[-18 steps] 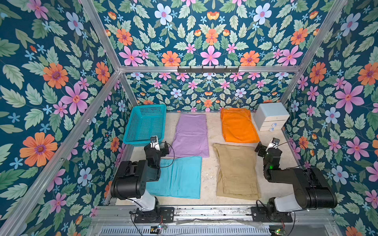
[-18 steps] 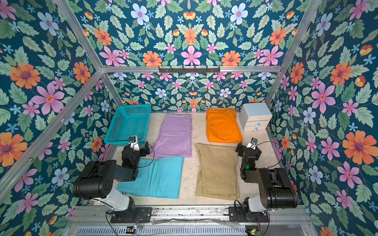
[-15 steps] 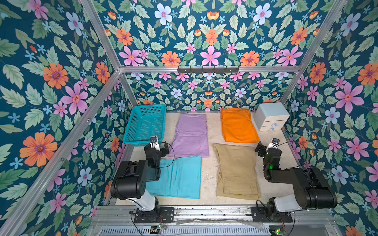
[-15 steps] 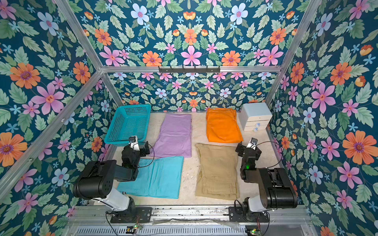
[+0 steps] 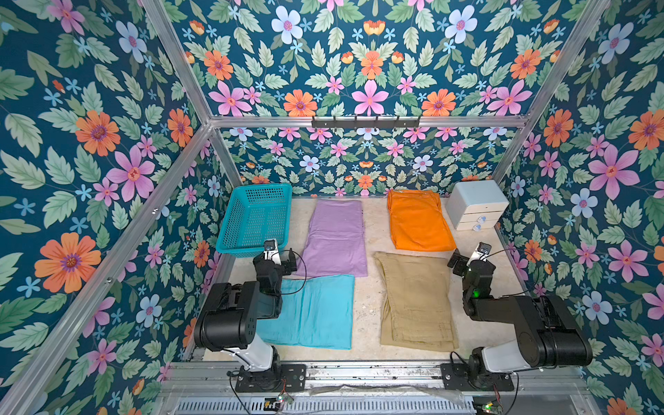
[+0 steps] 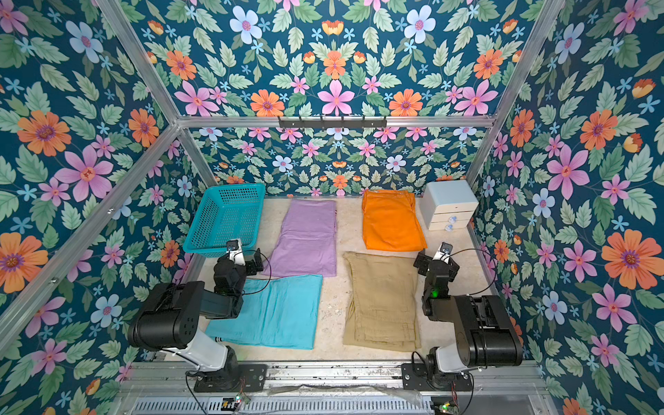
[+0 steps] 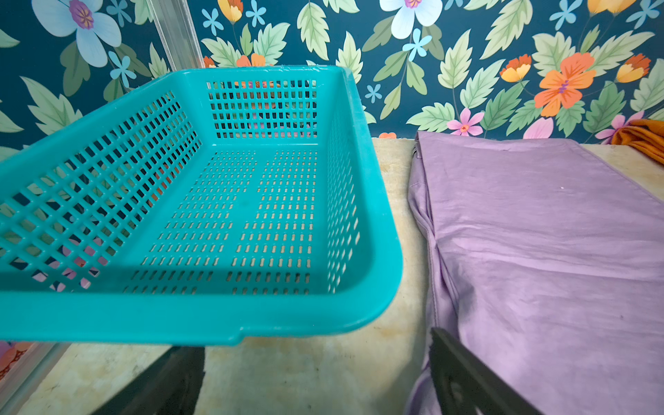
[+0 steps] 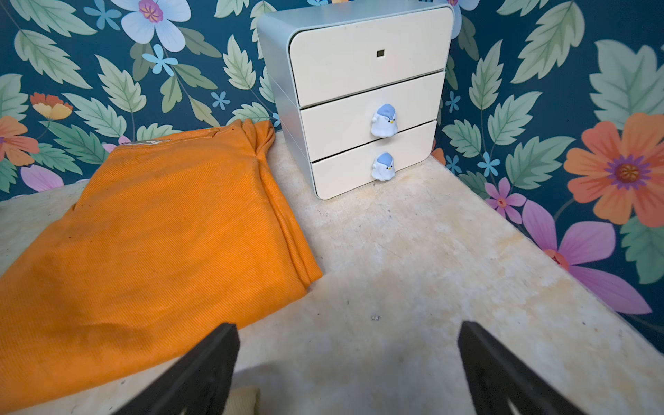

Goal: Put the folded long pants in the basket
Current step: Pick up the long pant at the center of the board.

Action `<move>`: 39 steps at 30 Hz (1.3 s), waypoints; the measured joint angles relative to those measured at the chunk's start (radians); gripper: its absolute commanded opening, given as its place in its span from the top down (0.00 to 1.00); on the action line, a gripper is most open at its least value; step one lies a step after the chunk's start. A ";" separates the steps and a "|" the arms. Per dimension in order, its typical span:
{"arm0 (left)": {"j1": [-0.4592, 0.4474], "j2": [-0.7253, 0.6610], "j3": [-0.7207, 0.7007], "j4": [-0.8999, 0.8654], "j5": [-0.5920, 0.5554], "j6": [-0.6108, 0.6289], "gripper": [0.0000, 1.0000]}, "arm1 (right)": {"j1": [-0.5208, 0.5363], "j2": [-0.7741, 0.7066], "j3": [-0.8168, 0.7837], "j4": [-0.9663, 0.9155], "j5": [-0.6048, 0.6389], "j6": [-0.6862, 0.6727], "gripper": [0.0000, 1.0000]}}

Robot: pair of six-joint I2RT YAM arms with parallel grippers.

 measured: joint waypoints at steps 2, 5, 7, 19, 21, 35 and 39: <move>0.000 0.000 0.000 0.000 0.000 0.000 0.01 | 0.000 0.000 0.000 0.000 0.000 0.000 0.01; 0.000 0.000 0.000 0.000 0.000 0.000 0.01 | 0.000 0.000 0.000 0.000 0.000 0.000 0.01; 0.000 0.000 0.000 0.000 0.000 0.000 0.00 | 0.000 0.000 0.000 0.000 0.000 0.000 0.01; -0.005 -0.008 0.001 -0.007 -0.027 -0.002 0.01 | -0.002 -0.001 0.000 0.000 -0.003 0.000 0.05; -0.025 -0.068 0.019 -0.078 -0.108 -0.026 0.00 | 0.009 -0.032 0.007 -0.040 0.005 0.003 0.05; -0.115 -0.259 0.582 -1.140 0.065 -0.509 0.29 | 0.274 -0.734 0.406 -1.305 -0.005 0.701 0.20; -0.199 -0.327 0.631 -1.265 0.198 -0.511 0.24 | 0.473 -0.805 0.403 -1.570 -0.029 0.922 0.19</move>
